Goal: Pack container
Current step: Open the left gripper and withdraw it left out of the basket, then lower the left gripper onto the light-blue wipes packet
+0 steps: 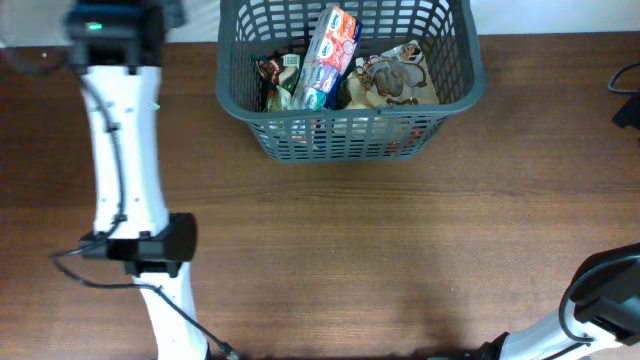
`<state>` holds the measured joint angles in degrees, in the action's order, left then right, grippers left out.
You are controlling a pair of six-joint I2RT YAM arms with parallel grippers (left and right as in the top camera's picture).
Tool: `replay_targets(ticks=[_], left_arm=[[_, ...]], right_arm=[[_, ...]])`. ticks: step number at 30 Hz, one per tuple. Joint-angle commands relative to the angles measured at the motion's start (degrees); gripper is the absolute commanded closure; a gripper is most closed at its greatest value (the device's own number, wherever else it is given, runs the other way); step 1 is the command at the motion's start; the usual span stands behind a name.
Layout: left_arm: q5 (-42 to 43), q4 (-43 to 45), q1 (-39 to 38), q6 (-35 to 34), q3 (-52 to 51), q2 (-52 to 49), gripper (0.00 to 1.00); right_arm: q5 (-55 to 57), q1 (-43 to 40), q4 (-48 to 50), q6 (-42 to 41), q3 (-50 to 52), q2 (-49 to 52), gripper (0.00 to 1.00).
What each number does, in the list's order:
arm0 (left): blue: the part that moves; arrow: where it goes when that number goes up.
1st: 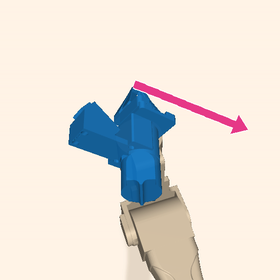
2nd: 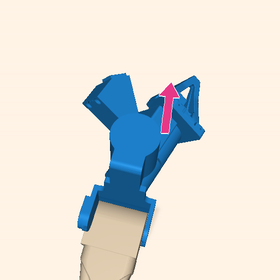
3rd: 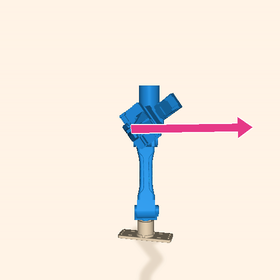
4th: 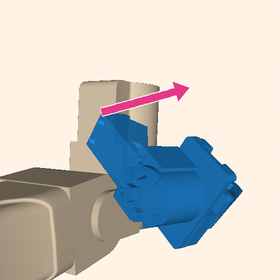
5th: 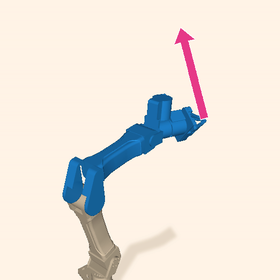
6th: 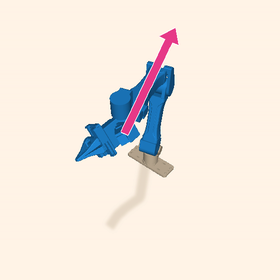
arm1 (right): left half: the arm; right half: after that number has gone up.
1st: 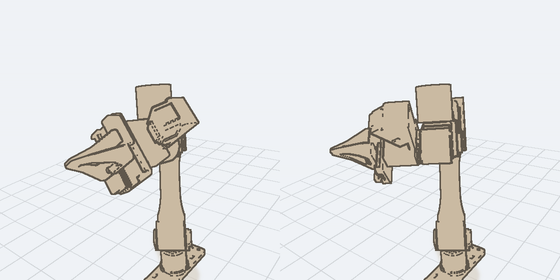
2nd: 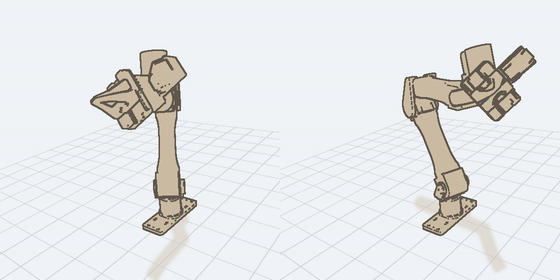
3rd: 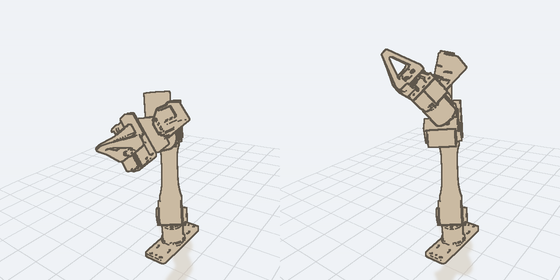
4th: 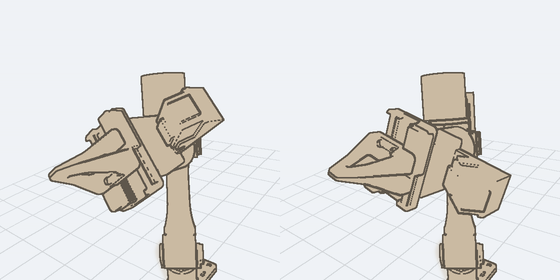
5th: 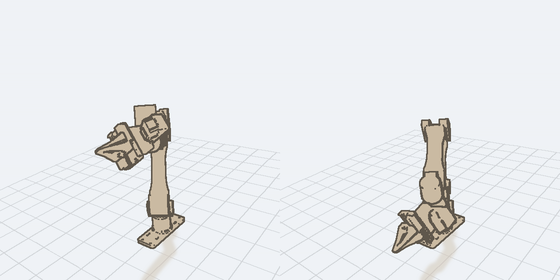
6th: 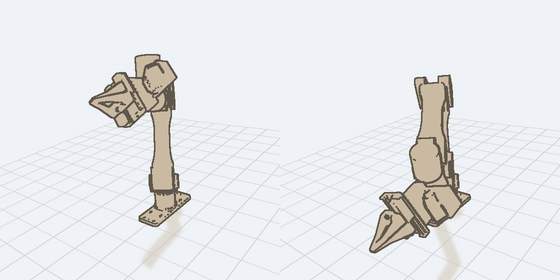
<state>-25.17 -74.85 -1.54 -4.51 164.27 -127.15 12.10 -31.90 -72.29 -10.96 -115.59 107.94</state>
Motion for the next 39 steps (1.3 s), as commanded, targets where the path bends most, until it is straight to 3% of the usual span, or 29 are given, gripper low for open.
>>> replay_targets(ticks=[1, 8, 15, 25, 32, 39], left_arm=[[-1.3, -1.2, 6.5, -3.0, -0.9, 1.2, 0.15], [14.6, 4.0, 16.4, -3.0, -5.3, 0.8, 0.13], [25.6, 13.5, 18.6, 2.3, -16.3, -1.0, 0.14], [25.2, 12.2, 19.7, 13.6, -20.7, -9.0, 0.14], [16.0, 8.7, 21.0, 20.9, -20.7, -13.7, 0.14], [20.8, 7.6, 23.8, 25.2, -20.7, -14.5, 0.14]], right_arm=[[-0.1, 0.0, 0.1, -0.4, 0.1, -0.7, 0.01], [-0.1, 0.0, 0.1, -0.4, 0.1, -0.7, 0.01], [-0.1, 0.0, 0.1, -0.4, 0.1, -0.7, 0.01], [-0.1, 0.0, 0.1, -0.4, 0.1, -0.7, 0.01], [-0.1, 0.0, 0.1, -0.4, 0.1, -0.7, 0.01], [-0.1, 0.0, 0.1, -0.4, 0.1, -0.7, 0.01]])
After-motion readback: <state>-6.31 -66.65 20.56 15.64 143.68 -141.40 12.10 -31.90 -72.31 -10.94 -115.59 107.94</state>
